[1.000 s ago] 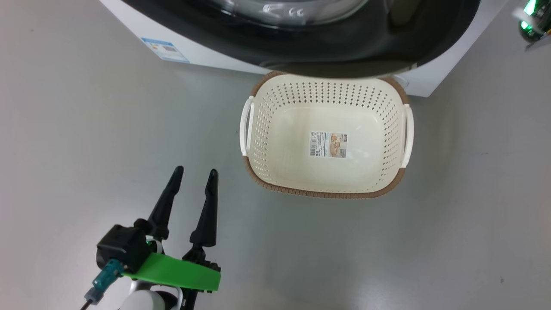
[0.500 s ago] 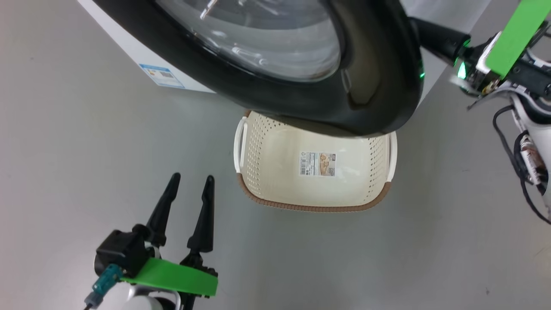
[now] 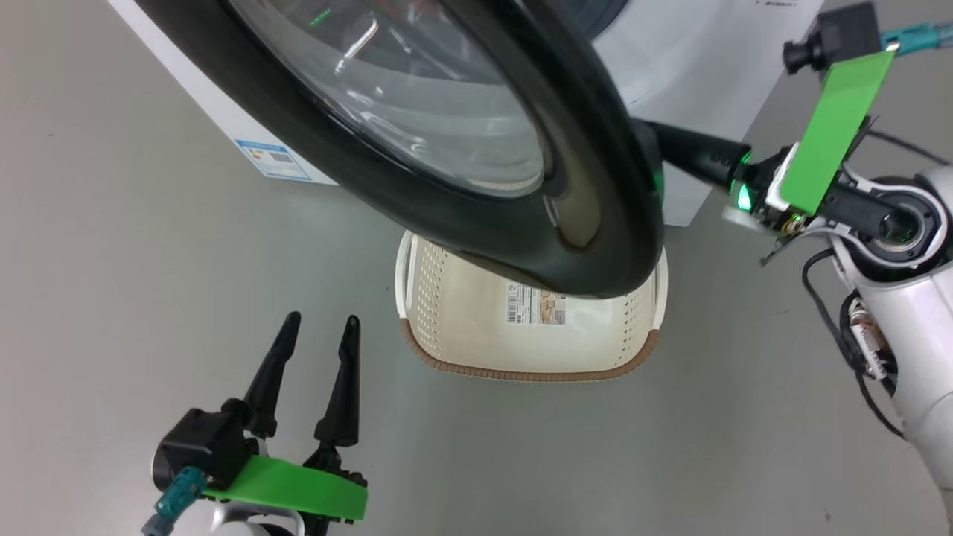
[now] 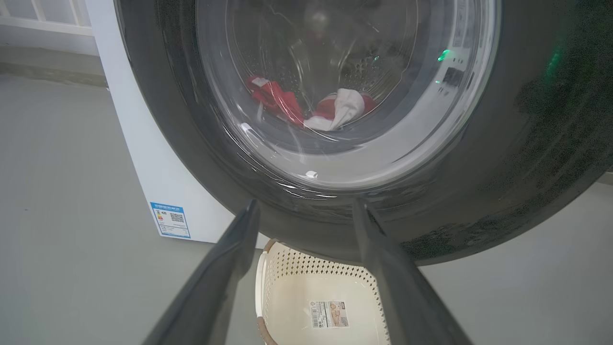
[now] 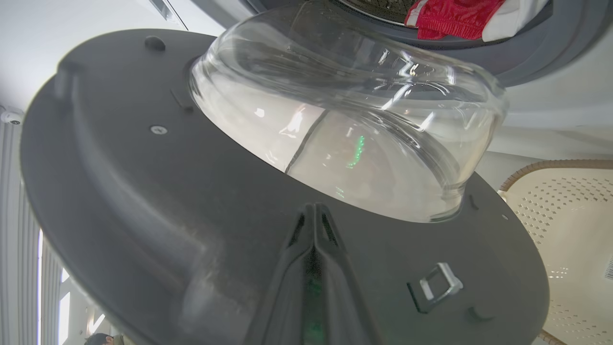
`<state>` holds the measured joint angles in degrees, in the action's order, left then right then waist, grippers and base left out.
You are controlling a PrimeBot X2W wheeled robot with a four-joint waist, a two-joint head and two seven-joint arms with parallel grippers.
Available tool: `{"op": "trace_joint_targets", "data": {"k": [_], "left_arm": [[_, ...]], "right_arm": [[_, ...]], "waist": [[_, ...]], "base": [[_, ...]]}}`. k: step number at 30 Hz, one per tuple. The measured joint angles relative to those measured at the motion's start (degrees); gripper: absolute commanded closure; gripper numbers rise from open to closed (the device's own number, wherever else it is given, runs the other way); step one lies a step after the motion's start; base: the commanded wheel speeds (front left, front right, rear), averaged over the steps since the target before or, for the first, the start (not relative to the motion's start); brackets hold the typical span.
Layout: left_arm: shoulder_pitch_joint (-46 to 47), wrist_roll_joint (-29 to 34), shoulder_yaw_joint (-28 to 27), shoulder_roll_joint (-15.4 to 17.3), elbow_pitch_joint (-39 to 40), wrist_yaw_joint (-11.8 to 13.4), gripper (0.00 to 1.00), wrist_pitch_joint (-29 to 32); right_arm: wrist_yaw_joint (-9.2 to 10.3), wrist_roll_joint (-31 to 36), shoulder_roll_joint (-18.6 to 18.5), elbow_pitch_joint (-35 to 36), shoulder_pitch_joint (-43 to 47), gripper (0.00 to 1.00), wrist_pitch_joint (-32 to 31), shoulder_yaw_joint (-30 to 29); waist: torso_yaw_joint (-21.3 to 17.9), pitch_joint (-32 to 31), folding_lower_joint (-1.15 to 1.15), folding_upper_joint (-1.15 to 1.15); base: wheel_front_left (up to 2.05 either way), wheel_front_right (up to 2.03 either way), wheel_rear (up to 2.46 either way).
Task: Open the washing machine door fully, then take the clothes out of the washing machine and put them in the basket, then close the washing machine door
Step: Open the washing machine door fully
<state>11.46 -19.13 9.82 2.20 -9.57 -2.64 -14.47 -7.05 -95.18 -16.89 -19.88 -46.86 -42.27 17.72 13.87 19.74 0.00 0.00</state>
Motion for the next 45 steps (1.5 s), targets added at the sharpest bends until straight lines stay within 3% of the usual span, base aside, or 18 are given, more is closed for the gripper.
{"op": "trace_joint_targets", "data": {"k": [20, 23, 25, 27, 31, 32, 34, 45], "left_arm": [[-1.2, 0.02, -0.71, 0.01, 0.03, -0.52, 0.0, 0.0], [-1.2, 0.63, -0.89, 0.01, 0.04, -1.0, 0.0, 0.0], [-1.2, 0.81, -1.14, 0.01, 0.02, -1.31, 0.0, 0.0], [-1.2, 1.09, -1.29, 0.02, 0.01, -1.45, 0.0, 0.0], [-1.25, 1.54, -2.33, 0.03, -0.08, -1.93, 0.0, 0.0], [-1.37, 1.58, -2.54, 0.03, -0.08, -1.94, 0.0, 0.0], [-2.12, 1.63, -2.86, 0.03, -0.1, -2.02, 0.0, 0.0], [-4.66, 2.26, -4.55, 0.04, -0.94, -3.01, 0.0, 0.0]], "right_arm": [[0.0, 3.23, 3.05, 3.14, 4.78, 1.0, -0.43, -1.55], [0.0, 4.02, 3.15, 2.88, 5.82, 0.95, 1.2, -2.19], [0.0, 4.16, 3.18, 2.45, 6.38, 0.8, 2.3, -2.53], [0.0, 4.3, 3.16, 2.32, 6.74, 0.75, 2.8, -2.7], [0.0, 6.09, 3.01, 1.88, 8.15, 0.51, 4.53, -3.3], [0.0, 6.43, 2.92, 1.74, 8.67, 0.27, 4.9, -3.31], [0.0, 6.65, 2.78, 1.37, 9.87, 0.01, 5.88, -3.32], [0.0, 6.97, 2.15, 0.67, 16.89, 0.0, 8.61, -2.38]], "waist": [[-0.34, -2.27, 0.0, 0.0], [-0.53, -2.51, 0.0, 0.0], [-0.69, -2.75, 0.0, 0.0], [-0.79, -2.89, 0.0, 0.0], [-1.39, -3.6, 0.0, 0.0], [-1.62, -3.77, 0.0, 0.0], [-2.12, -4.13, 0.0, 0.0], [-4.87, -6.84, 0.0, 0.0]], "base": [[0.0, 0.0, 0.0], [0.0, 0.0, 0.0], [0.0, 0.0, 0.0], [0.0, 0.0, 0.0], [0.0, 0.0, 0.0], [0.0, 0.0, 0.0], [0.0, 0.0, 0.0], [0.0, 0.0, 0.0]]}}
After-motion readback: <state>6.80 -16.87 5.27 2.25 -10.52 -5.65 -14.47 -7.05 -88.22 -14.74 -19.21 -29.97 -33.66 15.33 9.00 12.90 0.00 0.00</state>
